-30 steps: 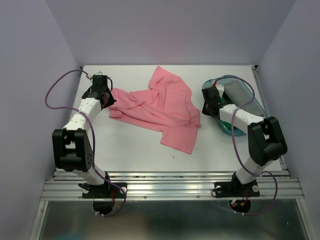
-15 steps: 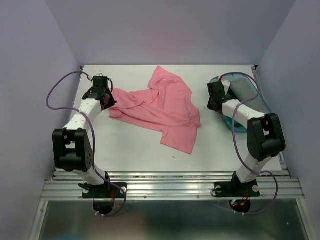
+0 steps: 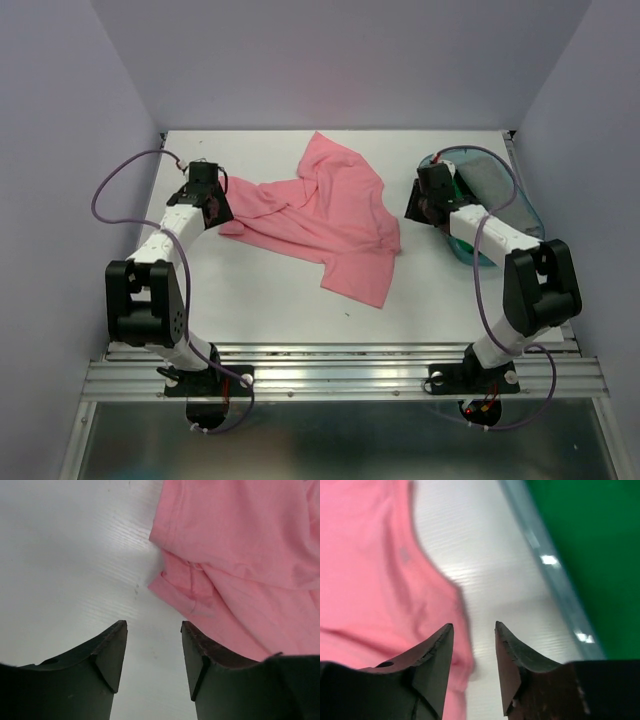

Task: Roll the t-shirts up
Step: Move the bin to the corner of the board.

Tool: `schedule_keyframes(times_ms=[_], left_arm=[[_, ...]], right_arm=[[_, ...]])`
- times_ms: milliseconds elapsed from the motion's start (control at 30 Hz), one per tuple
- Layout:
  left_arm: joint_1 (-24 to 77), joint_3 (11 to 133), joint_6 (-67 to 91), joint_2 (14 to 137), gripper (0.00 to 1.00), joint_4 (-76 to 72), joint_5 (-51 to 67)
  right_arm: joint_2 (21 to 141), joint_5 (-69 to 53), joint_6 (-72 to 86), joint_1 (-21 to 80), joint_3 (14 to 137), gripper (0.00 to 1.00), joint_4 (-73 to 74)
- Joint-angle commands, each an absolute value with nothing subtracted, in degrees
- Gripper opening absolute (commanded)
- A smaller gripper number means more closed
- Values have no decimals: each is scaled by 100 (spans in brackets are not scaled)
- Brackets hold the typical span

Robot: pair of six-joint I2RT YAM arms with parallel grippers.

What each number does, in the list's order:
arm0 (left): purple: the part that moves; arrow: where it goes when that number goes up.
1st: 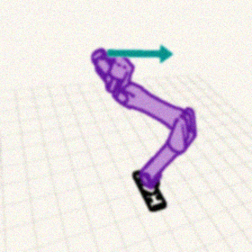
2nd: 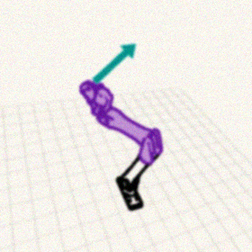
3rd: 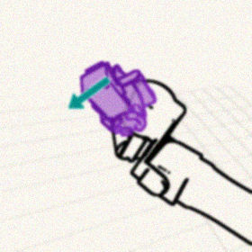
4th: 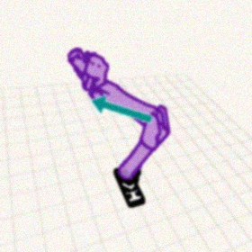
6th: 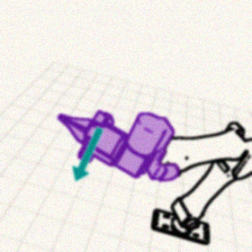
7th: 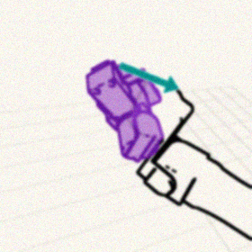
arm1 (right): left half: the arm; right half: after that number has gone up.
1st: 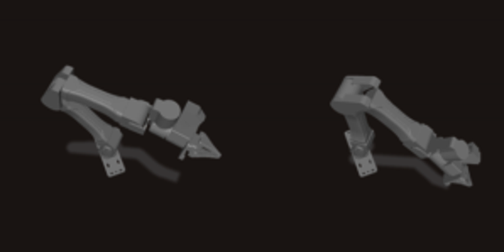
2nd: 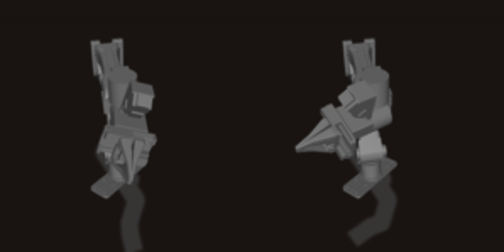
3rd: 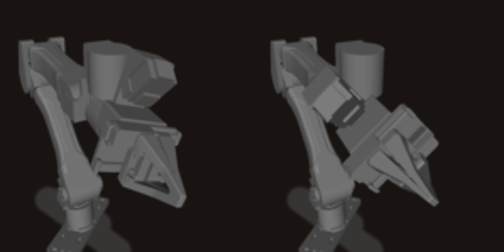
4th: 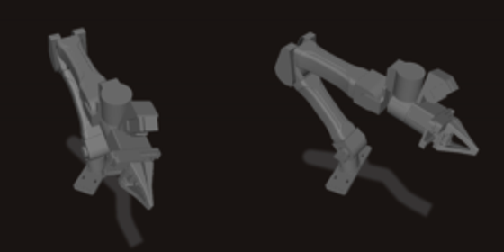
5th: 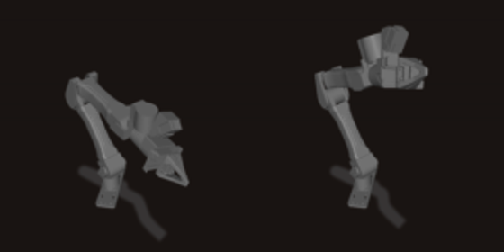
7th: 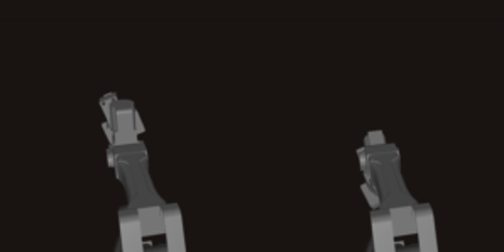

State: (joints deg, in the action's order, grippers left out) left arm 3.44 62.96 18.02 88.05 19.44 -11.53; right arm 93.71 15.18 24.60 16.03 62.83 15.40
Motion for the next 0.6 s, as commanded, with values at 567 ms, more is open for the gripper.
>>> schedule_keyframes(times_ms=[567], left_arm=[[1327,7031,1283,10450,60,2391,-2320]], right_arm=[[8789,1670,2944,2295,5457,67,1723]])
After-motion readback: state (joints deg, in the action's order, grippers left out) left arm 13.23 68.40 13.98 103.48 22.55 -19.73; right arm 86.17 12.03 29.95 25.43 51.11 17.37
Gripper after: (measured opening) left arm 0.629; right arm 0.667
